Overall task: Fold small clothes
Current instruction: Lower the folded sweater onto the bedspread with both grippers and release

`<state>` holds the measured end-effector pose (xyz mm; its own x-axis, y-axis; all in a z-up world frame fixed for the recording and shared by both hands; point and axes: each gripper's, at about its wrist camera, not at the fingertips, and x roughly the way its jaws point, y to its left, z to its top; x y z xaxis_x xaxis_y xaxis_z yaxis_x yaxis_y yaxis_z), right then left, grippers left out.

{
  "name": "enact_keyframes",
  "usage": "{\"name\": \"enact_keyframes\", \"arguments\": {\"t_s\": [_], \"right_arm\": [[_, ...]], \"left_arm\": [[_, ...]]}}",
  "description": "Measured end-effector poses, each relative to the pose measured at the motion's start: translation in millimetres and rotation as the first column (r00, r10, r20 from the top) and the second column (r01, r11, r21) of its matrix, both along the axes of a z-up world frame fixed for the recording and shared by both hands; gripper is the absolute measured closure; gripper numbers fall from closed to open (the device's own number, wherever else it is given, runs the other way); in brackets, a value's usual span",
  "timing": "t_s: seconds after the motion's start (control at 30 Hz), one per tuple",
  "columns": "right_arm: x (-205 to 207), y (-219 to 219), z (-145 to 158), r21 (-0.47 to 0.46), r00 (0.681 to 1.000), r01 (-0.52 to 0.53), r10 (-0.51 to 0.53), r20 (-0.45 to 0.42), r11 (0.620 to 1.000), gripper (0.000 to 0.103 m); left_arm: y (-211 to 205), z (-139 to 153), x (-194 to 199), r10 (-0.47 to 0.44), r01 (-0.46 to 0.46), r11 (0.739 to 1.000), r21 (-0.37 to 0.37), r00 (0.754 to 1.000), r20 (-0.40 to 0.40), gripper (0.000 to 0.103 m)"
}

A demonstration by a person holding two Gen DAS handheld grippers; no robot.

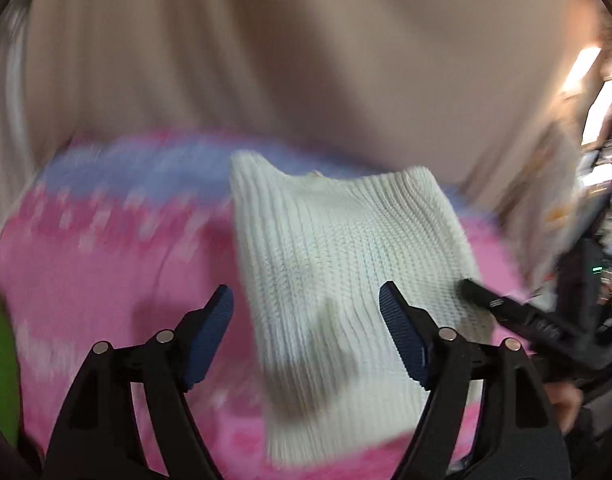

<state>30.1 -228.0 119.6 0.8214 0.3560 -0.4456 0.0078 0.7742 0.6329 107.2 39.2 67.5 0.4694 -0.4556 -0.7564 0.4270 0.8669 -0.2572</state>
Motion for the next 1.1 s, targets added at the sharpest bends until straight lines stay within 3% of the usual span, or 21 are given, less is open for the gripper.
{"name": "enact_keyframes", "arguments": {"t_s": [0.03, 0.07, 0.1, 0.17, 0.27, 0.33, 0.4, 0.57, 0.63, 0.67, 0.73, 0.8, 0.83, 0.93, 1.0, 1.1], "right_arm": [[5.9, -1.1, -39.8, -0.016, 0.995, 0.026, -0.027, -0.099, 1.0, 0.048], [5.6, -4.4, -79.9, -0.017, 0.973, 0.074, -0.076, -0.217, 0.997, 0.057], [-3.7, -9.0, -118.8, 0.038, 0.944, 0.113, -0.095, -0.316, 0.993, 0.069], [-26.9, -10.1, -147.7, 0.09, 0.923, 0.159, -0.115, -0.366, 0.983, 0.07], [-40.0, 1.8, -155.2, 0.017, 0.916, 0.118, -0.102, -0.387, 0.993, 0.069], [-32.7, 9.2, -158.3, -0.001, 0.909, 0.086, -0.079, -0.408, 0.996, 0.062], [-22.9, 11.8, -161.4, -0.002, 0.907, 0.075, -0.069, -0.417, 0.997, 0.048], [13.6, 31.5, -174.1, -0.077, 0.881, -0.021, -0.018, -0.473, 0.997, 0.043], [25.1, 37.6, -184.8, -0.122, 0.861, -0.063, -0.008, -0.509, 0.99, 0.08], [27.0, 37.6, -184.5, -0.13, 0.853, -0.068, -0.01, -0.521, 0.989, 0.093], [18.0, 33.0, -161.9, -0.111, 0.89, -0.023, -0.031, -0.454, 0.994, 0.093], [7.8, 32.4, -139.9, -0.198, 0.915, -0.034, -0.05, -0.401, 0.98, 0.094], [7.5, 30.6, -147.1, -0.223, 0.906, -0.049, -0.05, -0.419, 0.973, 0.093], [13.8, 20.5, -207.7, -0.168, 0.812, -0.113, -0.006, -0.584, 0.979, 0.094], [5.5, 11.9, -205.4, -0.092, 0.825, -0.048, -0.013, -0.565, 0.995, 0.09], [-10.2, 9.1, -167.9, -0.109, 0.863, 0.048, -0.096, -0.496, 0.993, 0.078]], "left_arm": [[7.6, -30.2, 2.6, 0.036, -0.034, 0.998, 0.051, 0.998, -0.058, 0.035], [18.4, -56.1, 1.1, 0.072, -0.063, 0.995, 0.082, 0.991, -0.114, 0.035], [28.9, -70.2, -2.6, 0.097, -0.085, 0.993, 0.087, 0.985, -0.145, 0.035], [42.6, -79.8, -9.4, 0.118, -0.111, 0.992, 0.055, 0.979, -0.166, 0.034], [31.8, -79.7, -10.4, 0.114, -0.108, 0.993, 0.044, 0.979, -0.166, 0.03], [17.1, -79.0, -13.0, 0.088, -0.079, 0.995, 0.06, 0.984, -0.157, 0.027], [4.6, -83.1, -18.7, 0.061, -0.048, 0.994, 0.097, 0.989, -0.138, 0.027], [-18.8, -106.0, -25.5, 0.048, -0.019, 0.983, 0.185, 0.987, -0.152, 0.027], [-19.8, -114.2, -25.5, 0.061, -0.024, 0.976, 0.217, 0.984, -0.168, 0.027], [-20.3, -117.9, -26.4, 0.058, -0.018, 0.973, 0.231, 0.984, -0.17, 0.027], [-19.5, -125.0, -28.6, 0.063, -0.016, 0.962, 0.271, 0.984, -0.164, 0.027], [-20.1, -135.6, -29.1, 0.069, -0.014, 0.955, 0.297, 0.982, -0.175, 0.027], [-20.6, -140.3, -28.5, 0.074, -0.014, 0.951, 0.308, 0.98, -0.185, 0.027], [-21.1, -150.0, -29.5, 0.08, -0.01, 0.939, 0.344, 0.978, -0.192, 0.026], [-19.7, -147.8, -30.4, 0.083, -0.015, 0.935, 0.356, 0.981, -0.177, 0.026], [-19.0, -138.3, -32.2, 0.094, -0.031, 0.933, 0.359, 0.983, -0.158, 0.027]]}}
